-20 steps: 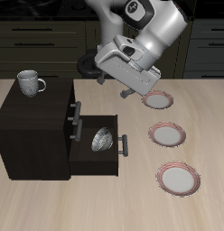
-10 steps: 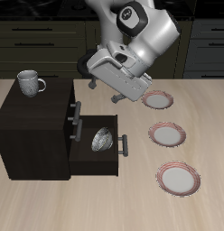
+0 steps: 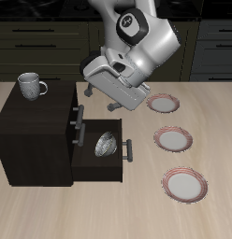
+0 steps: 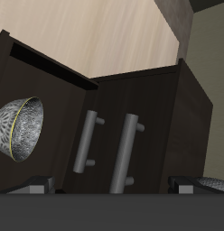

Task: Open the top drawer

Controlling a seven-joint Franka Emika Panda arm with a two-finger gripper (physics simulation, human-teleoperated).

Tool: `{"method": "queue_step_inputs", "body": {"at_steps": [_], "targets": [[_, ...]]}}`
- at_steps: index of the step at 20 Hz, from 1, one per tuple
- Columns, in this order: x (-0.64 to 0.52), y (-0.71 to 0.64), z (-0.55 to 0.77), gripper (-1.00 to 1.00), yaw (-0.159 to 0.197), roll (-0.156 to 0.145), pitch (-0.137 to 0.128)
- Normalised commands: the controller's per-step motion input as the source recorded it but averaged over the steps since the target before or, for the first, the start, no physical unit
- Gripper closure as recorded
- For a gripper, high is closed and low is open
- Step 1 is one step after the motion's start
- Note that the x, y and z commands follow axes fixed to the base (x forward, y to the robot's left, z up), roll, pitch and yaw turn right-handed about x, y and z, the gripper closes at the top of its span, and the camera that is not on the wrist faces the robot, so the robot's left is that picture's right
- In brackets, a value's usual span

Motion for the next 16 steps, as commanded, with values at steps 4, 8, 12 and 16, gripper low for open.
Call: {"method": "queue_step_inputs", "body": {"at_steps": [4,8,12,16], "targets": [[0.08,-0.09,-0.16,-1.00,-0.005,-0.010,0.043],[-0.02,-0.02,-0.18,-1.00,0.008,-0.016,0.024],[0.05,-0.14,-0.33,-1.00,0.004,-0.022,0.065],[0.03,-0.22,-0.27,-1.00,0.000,-0.034,0.062]]}}
